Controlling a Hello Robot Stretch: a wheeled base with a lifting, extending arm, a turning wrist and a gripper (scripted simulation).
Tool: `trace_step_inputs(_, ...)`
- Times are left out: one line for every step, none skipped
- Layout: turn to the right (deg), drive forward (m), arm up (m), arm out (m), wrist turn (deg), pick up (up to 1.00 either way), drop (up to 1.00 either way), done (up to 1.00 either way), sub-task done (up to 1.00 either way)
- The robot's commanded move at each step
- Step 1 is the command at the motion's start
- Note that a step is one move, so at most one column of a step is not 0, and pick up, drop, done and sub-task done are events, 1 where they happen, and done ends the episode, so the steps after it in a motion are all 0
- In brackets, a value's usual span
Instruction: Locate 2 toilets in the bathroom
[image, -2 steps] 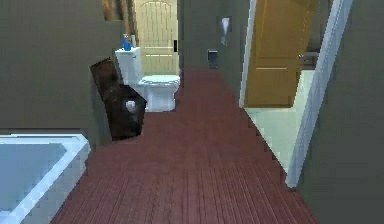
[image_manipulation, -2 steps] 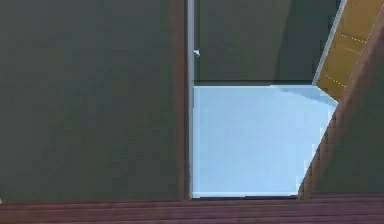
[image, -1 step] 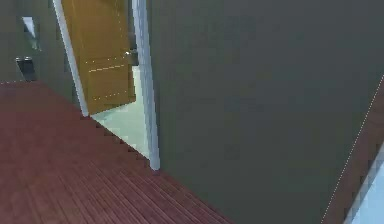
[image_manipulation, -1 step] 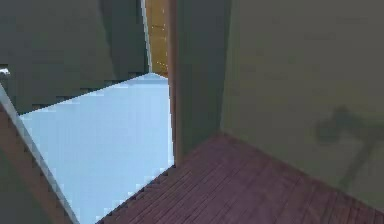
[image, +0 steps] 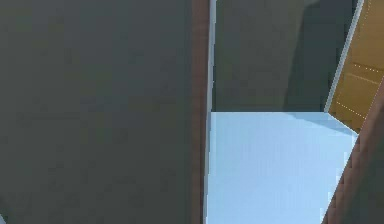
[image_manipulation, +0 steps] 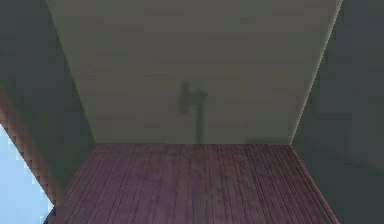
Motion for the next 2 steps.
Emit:
trace_step_inputs(0.0, 0.2, 0.0, 0.0, 0.0, 0.0, 0.0, 0.0, 0.0)
trace_step_inputs(-45.0, 0.0, 0.0, 0.0, 0.0, 0.0, 0.0, 0.0, 0.0)
